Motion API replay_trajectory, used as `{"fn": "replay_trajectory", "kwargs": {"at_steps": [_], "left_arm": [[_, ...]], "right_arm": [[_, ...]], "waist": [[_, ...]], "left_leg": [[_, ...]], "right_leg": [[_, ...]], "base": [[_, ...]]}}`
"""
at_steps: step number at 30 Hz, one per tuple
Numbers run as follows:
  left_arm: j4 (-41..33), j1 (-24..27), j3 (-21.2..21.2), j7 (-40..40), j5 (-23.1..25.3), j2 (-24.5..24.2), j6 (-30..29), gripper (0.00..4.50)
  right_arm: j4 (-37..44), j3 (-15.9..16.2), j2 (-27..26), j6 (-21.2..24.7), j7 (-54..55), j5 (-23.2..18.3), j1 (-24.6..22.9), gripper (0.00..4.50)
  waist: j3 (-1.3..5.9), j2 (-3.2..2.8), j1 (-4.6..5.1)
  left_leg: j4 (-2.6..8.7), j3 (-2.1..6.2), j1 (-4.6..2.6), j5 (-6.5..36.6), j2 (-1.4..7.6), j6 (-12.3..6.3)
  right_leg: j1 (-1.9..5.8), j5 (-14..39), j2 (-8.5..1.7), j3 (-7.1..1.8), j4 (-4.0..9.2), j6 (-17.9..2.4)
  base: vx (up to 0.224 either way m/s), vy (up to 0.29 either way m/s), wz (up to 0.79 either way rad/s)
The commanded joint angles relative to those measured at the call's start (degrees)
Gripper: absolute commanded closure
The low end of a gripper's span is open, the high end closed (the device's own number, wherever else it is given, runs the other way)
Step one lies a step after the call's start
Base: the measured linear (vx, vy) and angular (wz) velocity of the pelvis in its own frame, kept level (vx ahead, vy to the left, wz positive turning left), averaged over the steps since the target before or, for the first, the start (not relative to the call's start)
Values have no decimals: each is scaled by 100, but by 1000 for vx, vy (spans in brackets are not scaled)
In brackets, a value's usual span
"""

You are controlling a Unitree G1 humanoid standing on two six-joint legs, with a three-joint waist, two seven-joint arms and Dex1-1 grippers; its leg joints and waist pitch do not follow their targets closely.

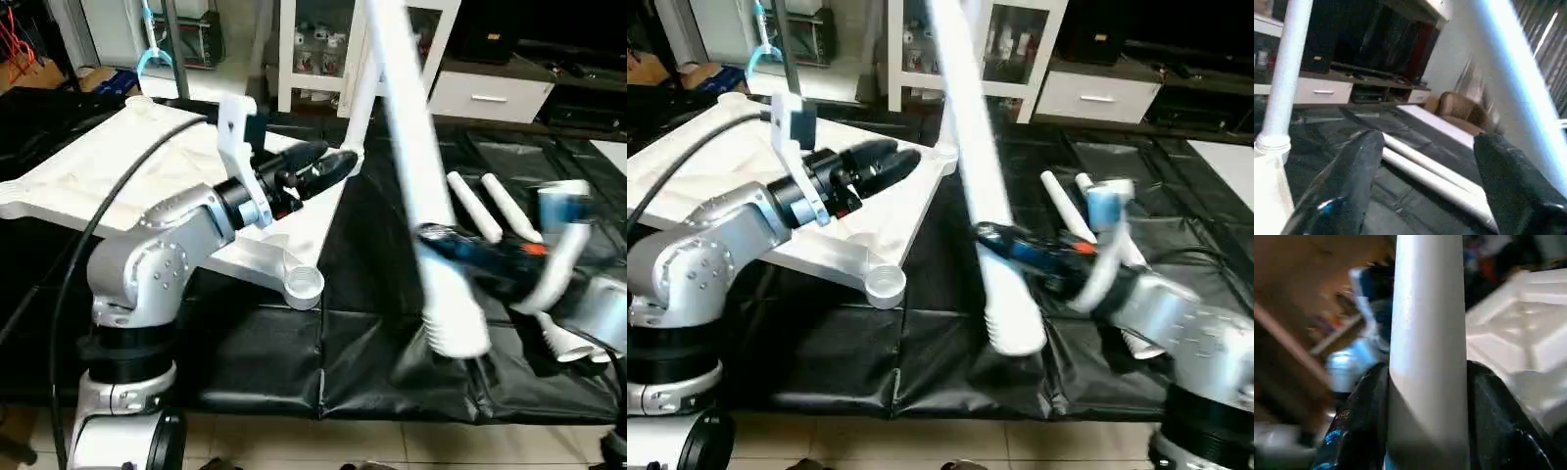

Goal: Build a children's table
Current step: Pick table leg

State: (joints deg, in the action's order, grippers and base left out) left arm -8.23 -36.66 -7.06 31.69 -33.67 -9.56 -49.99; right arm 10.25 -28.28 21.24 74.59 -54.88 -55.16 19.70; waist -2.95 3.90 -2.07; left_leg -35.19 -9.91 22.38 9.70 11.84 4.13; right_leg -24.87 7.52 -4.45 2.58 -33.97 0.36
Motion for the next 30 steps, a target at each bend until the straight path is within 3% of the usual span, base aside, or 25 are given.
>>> {"fn": "replay_trajectory", "kwargs": {"at_steps": [1, 2, 3, 7, 10, 11, 13, 14, 15, 16, 17, 19, 20, 22, 24, 25, 26, 27, 30], "left_arm": [[-87, -102, -8, -71, -106, 58, -124, 80], [-109, -100, -15, -90, -164, 70, -156, 77], [-169, -75, -17, -100, -240, 87, -187, 76], [-222, -58, -37, -141, -296, 143, -212, 32], [-194, -93, -115, -225, -308, 205, -172, 17], [-136, -166, -220, -365, -319, 245, -156, 7], [-125, -180, -237, -392, -322, 248, -157, 0], [-5, -301, -351, -637, -275, 276, -167, 0], [-5, -301, -351, -637, -275, 276, -167, 0], [94, -386, -445, -825, -252, 320, -193, 0], [305, -552, -655, -1218, -207, 451, -192, 0], [369, -596, -717, -1333, -211, 497, -187, 0], [467, -648, -781, -1500, -237, 545, -168, 0], [550, -686, -839, -1599, -293, 592, -195, 0], [550, -686, -839, -1599, -293, 592, -195, 0], [584, -693, -852, -1660, -286, 613, -253, 0], [628, -696, -875, -1755, -263, 642, -332, 0], [688, -712, -939, -1910, -240, 681, -426, 0], [761, -780, -1123, -2066, -399, 793, -460, 0]], "right_arm": [[-70, -198, 110, 155, -154, -317, -43, 269], [-73, -169, 149, 158, -194, -374, -77, 270], [-72, -116, 176, 177, -228, -427, -99, 270], [-44, -100, 166, 212, -129, -624, -115, 270], [94, 85, 156, -12, -8, -391, -126, 270], [281, 454, 141, -604, 223, 271, -159, 270], [308, 518, 135, -718, 277, 395, -162, 270], [269, 1093, 94, -1755, 958, 1558, -89, 270], [269, 1093, 94, -1755, 958, 1558, -89, 270], [194, 1552, 138, -2510, 1399, 2394, -36, 270], [115, 2240, 148, -3764, 2046, 3639, 15, 270], [138, 2415, 168, -4086, 2140, 3914, 3, 270], [178, 2747, 285, -4651, 2257, 4410, -43, 270], [236, 2936, 327, -4912, 2439, 4666, -68, 270], [236, 2936, 327, -4912, 2439, 4666, -68, 270], [254, 2973, 332, -5061, 2540, 4766, -65, 270], [264, 3001, 323, -5285, 2726, 4943, -58, 270], [281, 3028, 325, -5481, 2863, 5102, -36, 270], [239, 3237, 457, -5666, 2933, 5389, -36, 270]], "waist": [[387, 64, -10], [382, 54, -10], [379, 113, 8], [386, 126, 20], [388, 113, 27], [381, 101, 21], [377, 114, 49], [370, 48, 46], [359, 70, 53], [359, 90, 99], [360, 50, 92], [362, 77, 132], [360, 69, 133], [371, 43, 154], [389, 28, 180], [389, 28, 180], [392, 47, 200], [391, -34, 216], [412, 18, 196]], "left_leg": [[380, -1, -84, 1477, 17, -6], [384, 2, -92, 1499, 20, 18], [381, 6, -96, 1587, 15, 51], [400, 32, -89, 1624, 29, 102], [417, 40, -90, 1620, 45, 113], [430, 46, -63, 1647, 58, 167], [434, 43, -73, 1706, 36, 196], [430, 51, -113, 1862, 38, 217], [429, 57, -99, 1907, 53, 272], [404, 61, -114, 2010, 18, 356], [409, 73, -108, 2060, 37, 398], [369, 51, -149, 2156, -15, 376], [381, 71, -146, 2247, -1, 276], [432, 90, -121, 2278, 29, 222], [480, 101, -111, 2250, 69, 163], [480, 101, -111, 2250, 69, 163], [486, 78, -104, 2171, 78, 178], [497, 68, -89, 2112, 76, 196], [456, 21, -88, 1879, 45, 63]], "right_leg": [[257, 3237, -203, -28, 564, -169], [237, 3258, -196, -32, 574, -143], [230, 3381, -198, -13, 607, -76], [242, 3351, -213, 9, 606, -77], [250, 3214, -215, 21, 607, -103], [260, 3174, -232, 29, 606, -85], [259, 3280, -227, 57, 626, -47], [230, 3376, -250, 95, 649, -18], [216, 3419, -274, 101, 665, 29], [201, 3616, -262, 139, 690, 116], [206, 3631, -288, 142, 685, 132], [174, 3801, -251, 180, 749, 202], [192, 3745, -244, 193, 745, 199], [238, 3380, -220, 190, 715, 159], [266, 2706, -213, 160, 637, -76], [266, 2706, -213, 160, 637, -76], [268, 2340, -226, 118, 579, -270], [275, 2073, -215, 79, 551, -383], [305, 1878, -197, 30, 499, -499]], "base": [[0, 0, 0], [0, 0, 0], [0, 0, 0], [0, 0, 0], [0, 0, 0], [0, 0, 0], [0, 0, 0], [0, 0, 0], [0, 0, 0], [0, 0, 0], [0, 0, 0], [0, 0, 0], [0, 0, 0], [0, 0, 0], [0, 0, 0], [0, 0, 0], [0, 0, 0], [0, 0, 0], [0, 0, 0]]}}
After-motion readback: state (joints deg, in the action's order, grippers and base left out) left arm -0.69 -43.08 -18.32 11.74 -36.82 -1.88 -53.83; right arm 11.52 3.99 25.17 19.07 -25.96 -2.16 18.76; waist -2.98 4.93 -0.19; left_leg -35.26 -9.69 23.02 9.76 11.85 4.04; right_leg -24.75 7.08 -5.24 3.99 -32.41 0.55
